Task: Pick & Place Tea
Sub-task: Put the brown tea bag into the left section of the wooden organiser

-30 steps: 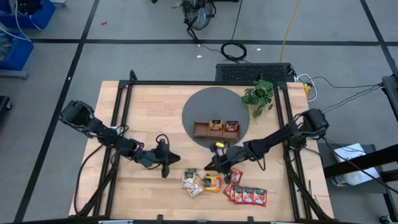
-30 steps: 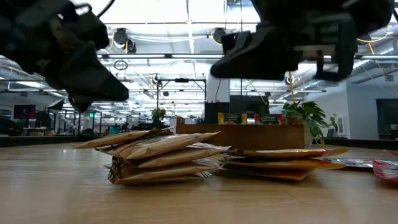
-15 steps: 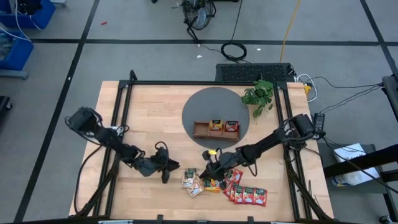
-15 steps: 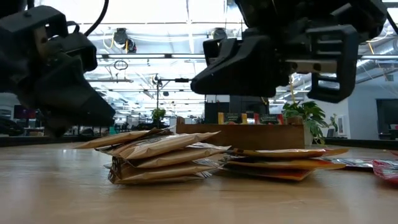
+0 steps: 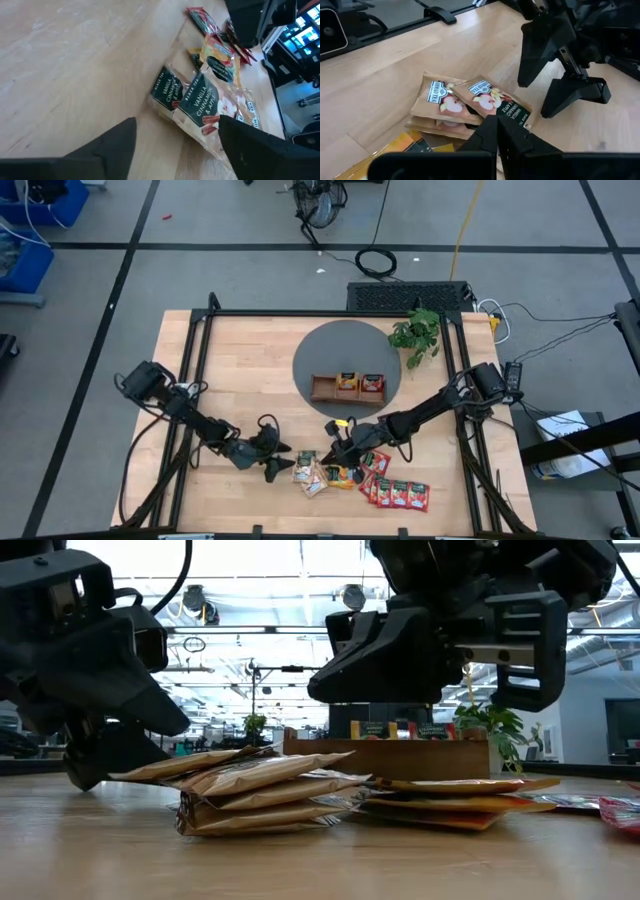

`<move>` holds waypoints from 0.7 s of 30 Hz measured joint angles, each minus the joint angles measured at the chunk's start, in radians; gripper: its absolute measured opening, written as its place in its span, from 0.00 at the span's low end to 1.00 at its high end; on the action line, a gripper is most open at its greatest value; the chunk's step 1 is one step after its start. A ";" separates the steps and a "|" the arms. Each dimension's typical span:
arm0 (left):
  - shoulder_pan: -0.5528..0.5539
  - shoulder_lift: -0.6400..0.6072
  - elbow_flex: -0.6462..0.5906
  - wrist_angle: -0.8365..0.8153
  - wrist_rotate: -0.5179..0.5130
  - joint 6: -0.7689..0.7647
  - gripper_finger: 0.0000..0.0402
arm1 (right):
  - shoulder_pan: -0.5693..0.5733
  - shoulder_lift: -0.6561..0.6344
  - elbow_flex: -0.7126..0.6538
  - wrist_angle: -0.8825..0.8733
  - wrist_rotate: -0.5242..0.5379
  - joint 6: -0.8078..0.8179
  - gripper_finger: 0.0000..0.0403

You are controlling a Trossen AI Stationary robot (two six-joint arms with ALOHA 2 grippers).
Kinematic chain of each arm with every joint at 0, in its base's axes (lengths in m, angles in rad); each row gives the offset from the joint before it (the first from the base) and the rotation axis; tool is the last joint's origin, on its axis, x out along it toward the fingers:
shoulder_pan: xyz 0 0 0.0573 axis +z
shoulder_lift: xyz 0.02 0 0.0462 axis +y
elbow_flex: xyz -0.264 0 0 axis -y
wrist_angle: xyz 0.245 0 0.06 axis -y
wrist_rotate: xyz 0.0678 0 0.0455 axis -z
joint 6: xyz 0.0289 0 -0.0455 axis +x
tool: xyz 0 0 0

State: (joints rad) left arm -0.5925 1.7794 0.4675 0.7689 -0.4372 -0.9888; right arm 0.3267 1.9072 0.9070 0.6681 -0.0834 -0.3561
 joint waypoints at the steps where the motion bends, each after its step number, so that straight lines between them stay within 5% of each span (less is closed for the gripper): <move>1: 0.001 0.000 0.000 0.000 0.003 0.000 0.74 | 0.000 0.000 0.000 -0.001 0.000 0.000 0.00; 15: 0.016 0.004 0.046 -0.023 0.030 0.085 0.70 | 0.000 0.000 0.000 0.000 0.000 -0.004 0.00; 21: 0.027 0.003 0.096 -0.162 0.030 0.065 0.68 | 0.000 0.000 0.000 -0.005 0.000 -0.004 0.00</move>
State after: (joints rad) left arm -0.5657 1.7828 0.5633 0.6064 -0.4072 -0.9242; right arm 0.3264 1.9072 0.9070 0.6631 -0.0834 -0.3603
